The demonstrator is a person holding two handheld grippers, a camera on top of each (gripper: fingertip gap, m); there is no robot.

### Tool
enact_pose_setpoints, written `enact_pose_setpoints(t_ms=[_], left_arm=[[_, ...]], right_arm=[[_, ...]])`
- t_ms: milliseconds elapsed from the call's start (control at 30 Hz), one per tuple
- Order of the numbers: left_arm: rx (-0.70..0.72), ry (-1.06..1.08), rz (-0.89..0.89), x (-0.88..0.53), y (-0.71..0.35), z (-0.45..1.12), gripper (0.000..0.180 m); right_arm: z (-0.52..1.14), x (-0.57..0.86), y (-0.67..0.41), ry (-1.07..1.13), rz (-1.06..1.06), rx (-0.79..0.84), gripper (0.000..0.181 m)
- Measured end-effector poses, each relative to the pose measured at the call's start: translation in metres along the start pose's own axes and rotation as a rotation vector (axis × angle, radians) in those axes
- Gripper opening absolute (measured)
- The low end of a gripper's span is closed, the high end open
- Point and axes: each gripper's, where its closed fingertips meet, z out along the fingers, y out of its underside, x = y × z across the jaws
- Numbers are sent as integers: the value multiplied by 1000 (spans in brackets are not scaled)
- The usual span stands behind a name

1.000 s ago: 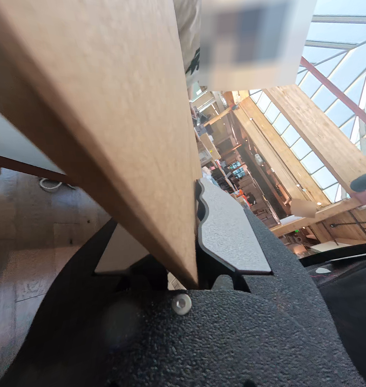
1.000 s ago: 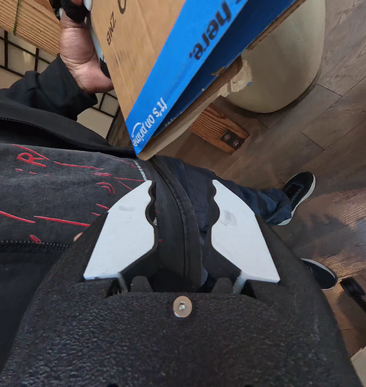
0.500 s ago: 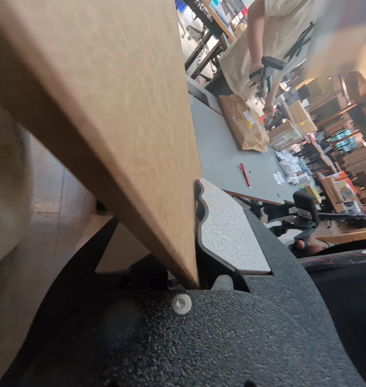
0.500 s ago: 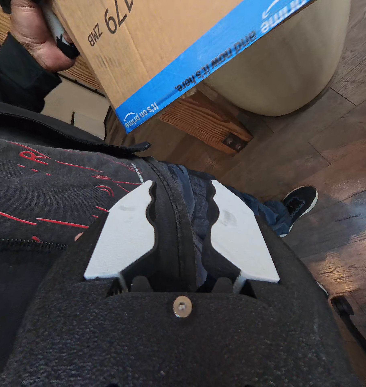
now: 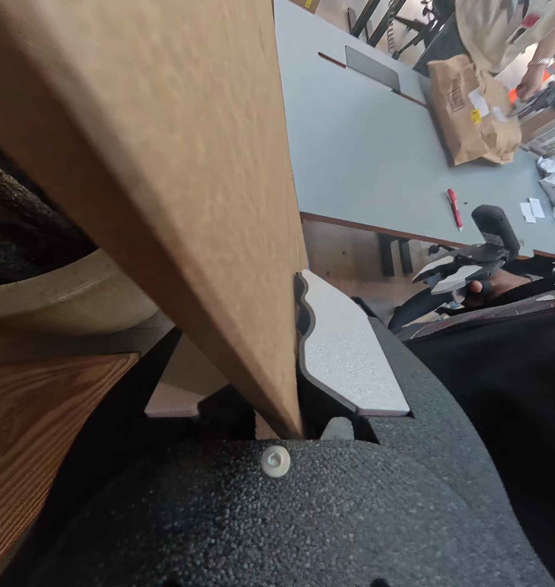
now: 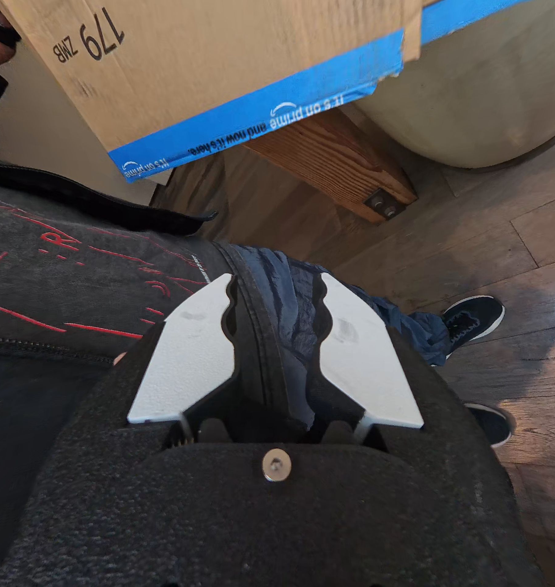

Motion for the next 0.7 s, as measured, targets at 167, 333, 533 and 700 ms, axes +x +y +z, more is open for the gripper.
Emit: enact_pose_setpoints(t_ms=[167,333,533,700], left_arm=[[-212,-120,106,10,43,3,21],[-478,-181,154,17,121,44,20],[-814,-134,136,23,246,107,18],[-1015,-97,-28,36,347,140,19]], right_arm=[[0,-2,-11,-34,-63,-32,46],[-3,-3,-6,-83,-129,-103,47],[-20,-1,6,-129,-179,-147,46],[-41,3,26,-129,-176,-159,46]])
